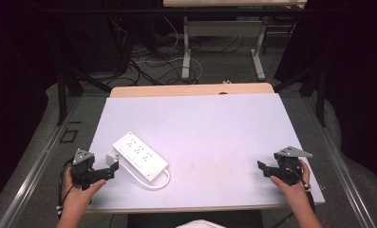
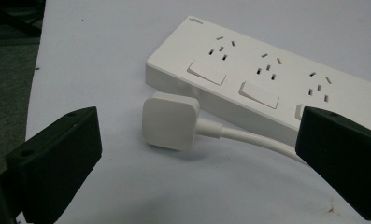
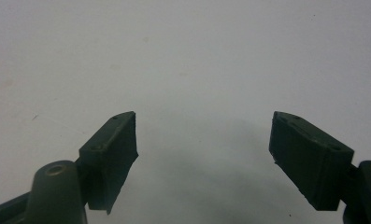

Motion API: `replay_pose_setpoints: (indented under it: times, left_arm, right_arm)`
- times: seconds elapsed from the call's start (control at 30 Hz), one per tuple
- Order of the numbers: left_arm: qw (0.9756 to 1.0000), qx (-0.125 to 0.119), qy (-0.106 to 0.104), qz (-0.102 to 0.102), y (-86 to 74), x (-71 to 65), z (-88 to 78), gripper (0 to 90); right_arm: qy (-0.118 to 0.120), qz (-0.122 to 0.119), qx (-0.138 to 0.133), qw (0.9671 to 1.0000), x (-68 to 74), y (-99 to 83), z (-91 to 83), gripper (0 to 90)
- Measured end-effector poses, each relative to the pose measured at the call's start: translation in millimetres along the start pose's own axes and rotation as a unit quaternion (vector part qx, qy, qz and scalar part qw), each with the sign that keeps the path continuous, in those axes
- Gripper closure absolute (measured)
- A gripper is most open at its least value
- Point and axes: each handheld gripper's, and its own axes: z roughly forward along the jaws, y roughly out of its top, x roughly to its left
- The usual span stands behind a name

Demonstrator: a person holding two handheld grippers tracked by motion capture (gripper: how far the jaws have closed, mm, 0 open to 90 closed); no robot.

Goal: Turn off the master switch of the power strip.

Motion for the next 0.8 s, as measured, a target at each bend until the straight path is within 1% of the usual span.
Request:
replay_pose_setpoints:
  times: [0.03, 0.07, 0.1, 0.23, 0.33, 0.37, 0.53, 0.63, 0.7, 0.73, 0.8]
  left_arm:
    - [1.0000, -0.001, 0.003, -0.001, -0.2, -0.6, 0.3, 0.4]
    - [1.0000, 0.003, 0.003, 0.002, 0.2, -0.7, -0.1, 0.4]
    - [1.0000, -0.001, 0.009, 0.003, 0.0, -1.8, 0.6, 0.4]
    - [0.9999, 0.003, 0.014, 0.007, 0.7, -2.4, -0.7, 0.6]
    - [0.9998, 0.005, 0.017, 0.011, 1.1, -2.9, -1.5, 1.0]
    - [0.9995, 0.005, 0.022, 0.020, 2.0, -2.8, -2.6, 1.5]
    - [0.9994, 0.003, 0.026, 0.024, 3.7, -5.2, -5.2, 3.8]
    - [0.9993, 0.008, 0.027, 0.026, 5.5, -6.7, -7.1, 4.9]
    - [0.9993, 0.009, 0.026, 0.027, 6.5, -8.0, -8.7, 7.9]
    - [0.9992, 0.010, 0.026, 0.030, 7.0, -8.5, -9.5, 9.5]
    - [0.9993, 0.006, 0.024, 0.029, 7.7, -11.0, -11.0, 13.7]
  right_arm:
    - [0.003, 0.000, 0.001, 1.0000, -0.4, -0.3, 0.3, 22.8]
    - [0.003, 0.000, 0.001, 1.0000, -0.4, -0.3, 0.3, 22.8]
    - [0.004, -0.001, 0.004, 1.0000, -1.6, -0.8, 1.0, 22.8]
    - [0.002, 0.007, 0.005, 1.0000, -3.0, -1.7, 1.4, 22.8]
    - [0.001, 0.008, 0.004, 1.0000, -4.2, -1.8, 1.2, 22.8]
    - [0.002, 0.007, 0.003, 1.0000, -4.4, -1.8, 1.2, 22.8]
    - [-0.002, 0.008, 0.005, 1.0000, -3.5, -2.1, 1.7, 22.8]
    - [-0.002, 0.008, 0.004, 1.0000, -4.4, -2.2, 1.4, 22.8]
    - [-0.002, 0.012, 0.005, 0.9999, -4.8, -2.5, 1.1, 22.8]
    - [-0.003, 0.013, 0.005, 0.9999, -5.0, -2.5, 1.0, 22.8]
    - [-0.003, 0.012, 0.003, 0.9999, -5.6, -2.6, 0.8, 22.8]
